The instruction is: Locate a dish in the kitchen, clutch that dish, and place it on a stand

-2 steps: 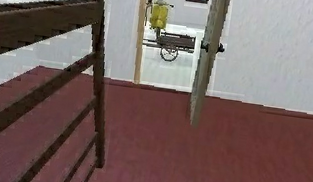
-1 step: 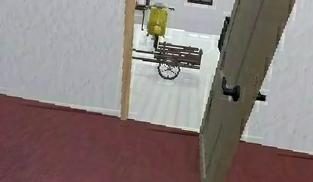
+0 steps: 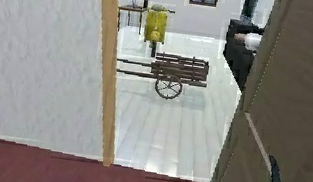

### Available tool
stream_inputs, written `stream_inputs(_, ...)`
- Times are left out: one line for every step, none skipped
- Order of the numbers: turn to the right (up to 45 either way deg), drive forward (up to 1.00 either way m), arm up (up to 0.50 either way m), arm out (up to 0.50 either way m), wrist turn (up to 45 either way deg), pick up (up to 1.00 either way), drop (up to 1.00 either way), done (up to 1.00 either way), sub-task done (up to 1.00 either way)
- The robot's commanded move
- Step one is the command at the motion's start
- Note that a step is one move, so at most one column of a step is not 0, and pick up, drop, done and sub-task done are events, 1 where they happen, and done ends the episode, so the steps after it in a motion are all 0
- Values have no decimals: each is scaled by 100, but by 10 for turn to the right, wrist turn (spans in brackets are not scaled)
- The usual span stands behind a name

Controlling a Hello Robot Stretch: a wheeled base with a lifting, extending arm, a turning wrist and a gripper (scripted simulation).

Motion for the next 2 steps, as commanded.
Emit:
stream_inputs(-120, 0, 0, 0, 0, 0, 0, 0, 0)
stream_inputs(0, 30, 0, 0, 0, 0, 0, 0, 0)
